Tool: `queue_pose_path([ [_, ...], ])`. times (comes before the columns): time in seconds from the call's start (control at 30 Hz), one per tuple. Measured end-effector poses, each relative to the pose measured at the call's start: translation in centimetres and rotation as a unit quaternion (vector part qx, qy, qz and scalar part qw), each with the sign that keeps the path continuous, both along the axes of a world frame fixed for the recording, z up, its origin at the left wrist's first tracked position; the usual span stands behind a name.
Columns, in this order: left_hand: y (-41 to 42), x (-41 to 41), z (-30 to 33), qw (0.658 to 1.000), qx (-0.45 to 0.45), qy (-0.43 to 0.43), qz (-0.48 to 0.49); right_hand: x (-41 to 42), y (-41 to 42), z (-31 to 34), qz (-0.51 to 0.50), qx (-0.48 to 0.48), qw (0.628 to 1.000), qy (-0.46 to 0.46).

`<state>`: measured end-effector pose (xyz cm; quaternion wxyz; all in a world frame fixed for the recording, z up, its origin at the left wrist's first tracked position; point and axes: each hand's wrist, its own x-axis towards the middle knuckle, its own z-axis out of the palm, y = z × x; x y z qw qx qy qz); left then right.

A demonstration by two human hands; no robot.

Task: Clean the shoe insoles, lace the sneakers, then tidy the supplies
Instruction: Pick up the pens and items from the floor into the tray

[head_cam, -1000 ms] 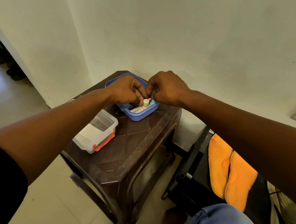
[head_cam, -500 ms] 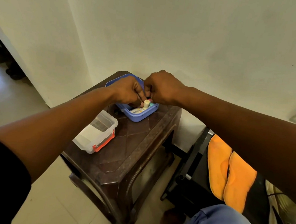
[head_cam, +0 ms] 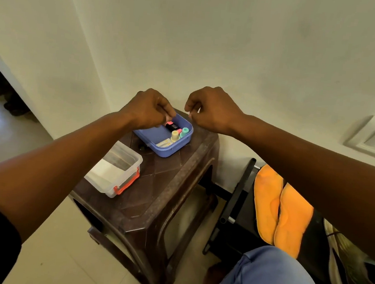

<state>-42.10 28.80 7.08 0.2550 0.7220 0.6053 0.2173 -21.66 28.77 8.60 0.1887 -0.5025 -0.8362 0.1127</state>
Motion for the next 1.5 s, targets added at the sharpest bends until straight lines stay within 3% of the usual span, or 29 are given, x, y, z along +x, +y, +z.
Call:
queue_pose_path([
  [0.17, -2.3, 2.0, 2.7, 0.996, 0.088, 0.014, 0.002, 5.1, -5.6, 1.9, -0.057, 0.032, 0.995, 0.072],
  [0.3, -6.1, 6.9, 5.1, 0.995, 0.084, -0.009, -0.053, 10.8, -11.6, 2.8, -0.107, 0.037, 0.987, 0.111],
  [0.47, -11.5, 16.7, 6.5, 0.982, 0.052, -0.028, -0.179, 19.5, -20.2, 3.1, -0.188, 0.026, 0.973, 0.129],
  [0.63, -17.5, 28.5, 5.8, 0.948, 0.024, -0.03, -0.315, 28.7, -30.2, 2.0, -0.302, -0.007, 0.944, 0.134],
  [0.8, -24.7, 41.3, 2.7, 0.907, -0.011, -0.044, -0.419, 36.9, -40.8, -1.1, -0.433, -0.03, 0.888, 0.151],
  [1.1, -39.0, 58.8, -8.3, 0.824, -0.15, -0.033, -0.545, 47.6, -56.8, -13.1, -0.643, -0.089, 0.743, 0.167],
  [1.23, -42.8, 63.0, -14.9, 0.823, -0.255, 0.027, -0.506, 50.0, -60.0, -21.7, -0.691, -0.171, 0.679, 0.179],
  [1.37, -44.8, 64.8, -21.8, 0.838, -0.377, 0.08, -0.386, 51.2, -61.0, -29.7, -0.718, -0.256, 0.621, 0.183],
  [1.5, -45.0, 64.6, -28.7, 0.829, -0.431, 0.151, -0.321, 51.7, -60.9, -37.4, -0.735, -0.32, 0.572, 0.174],
])
